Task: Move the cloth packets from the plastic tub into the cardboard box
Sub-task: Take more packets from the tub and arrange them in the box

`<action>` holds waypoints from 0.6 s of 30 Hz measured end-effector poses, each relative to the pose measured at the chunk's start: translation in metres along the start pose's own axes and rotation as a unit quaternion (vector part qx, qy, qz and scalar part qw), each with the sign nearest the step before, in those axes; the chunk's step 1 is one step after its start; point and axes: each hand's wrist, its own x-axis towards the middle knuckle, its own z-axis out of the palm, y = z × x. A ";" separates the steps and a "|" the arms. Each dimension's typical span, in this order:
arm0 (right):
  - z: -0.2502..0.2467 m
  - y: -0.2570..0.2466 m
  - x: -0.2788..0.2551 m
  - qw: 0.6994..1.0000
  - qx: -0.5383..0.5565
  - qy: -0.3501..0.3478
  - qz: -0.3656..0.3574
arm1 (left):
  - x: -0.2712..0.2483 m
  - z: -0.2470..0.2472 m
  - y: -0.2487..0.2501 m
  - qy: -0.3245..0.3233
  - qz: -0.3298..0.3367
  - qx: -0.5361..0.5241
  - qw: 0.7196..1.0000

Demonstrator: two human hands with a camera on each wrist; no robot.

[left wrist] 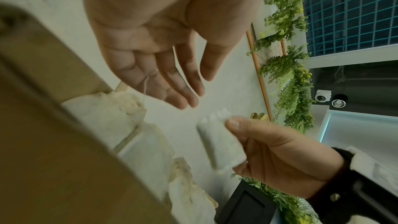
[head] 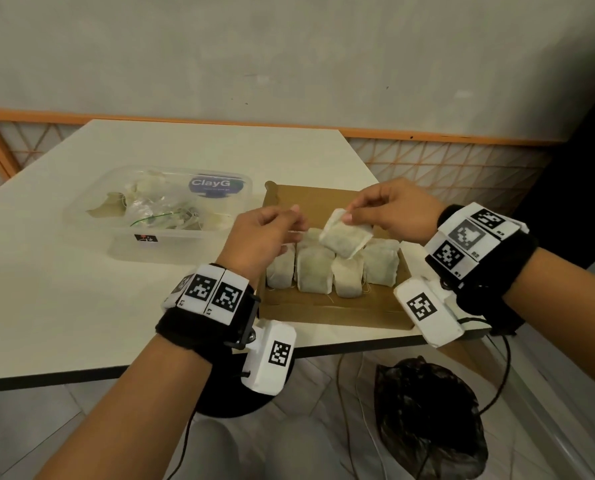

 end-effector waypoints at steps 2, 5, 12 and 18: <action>-0.011 0.008 -0.003 0.996 -0.085 -0.035 0.022 | -0.003 -0.006 -0.005 0.051 0.042 -0.005 0.998; -0.025 0.018 -0.009 0.982 -0.167 -0.082 0.043 | -0.010 -0.015 -0.017 0.104 0.075 -0.007 0.992; -0.016 0.043 -0.012 0.959 -0.201 -0.168 0.109 | -0.016 -0.007 -0.045 0.087 0.007 0.005 0.996; -0.009 0.053 0.003 0.963 -0.218 -0.112 0.108 | -0.016 -0.009 -0.047 0.063 0.001 -0.006 0.998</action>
